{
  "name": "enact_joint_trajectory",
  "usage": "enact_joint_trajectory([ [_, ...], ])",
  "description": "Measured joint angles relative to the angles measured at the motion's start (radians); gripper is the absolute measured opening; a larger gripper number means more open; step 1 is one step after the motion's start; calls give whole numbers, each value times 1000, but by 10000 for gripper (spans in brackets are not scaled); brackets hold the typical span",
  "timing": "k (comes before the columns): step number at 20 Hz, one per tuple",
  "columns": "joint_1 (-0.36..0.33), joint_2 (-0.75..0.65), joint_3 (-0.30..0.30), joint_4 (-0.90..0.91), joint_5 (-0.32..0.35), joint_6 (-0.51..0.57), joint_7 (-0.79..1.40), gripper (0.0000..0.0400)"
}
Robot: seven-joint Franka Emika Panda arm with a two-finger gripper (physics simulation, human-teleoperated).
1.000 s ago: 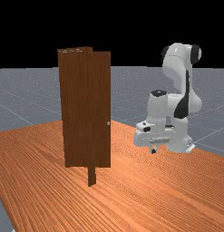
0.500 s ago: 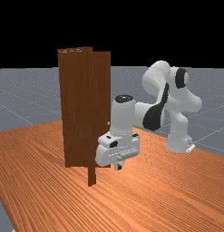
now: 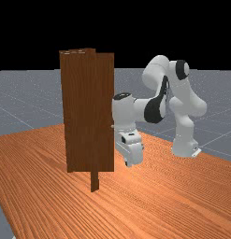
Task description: Open the door
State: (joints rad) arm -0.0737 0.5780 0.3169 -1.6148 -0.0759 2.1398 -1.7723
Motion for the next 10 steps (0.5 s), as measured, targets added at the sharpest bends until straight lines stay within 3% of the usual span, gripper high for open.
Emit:
enact_joint_trajectory([
  [9,-67,-90,7,-122,97,-21,-142,0],
  [10,-89,-91,11,-135,147,10,-117,0],
])
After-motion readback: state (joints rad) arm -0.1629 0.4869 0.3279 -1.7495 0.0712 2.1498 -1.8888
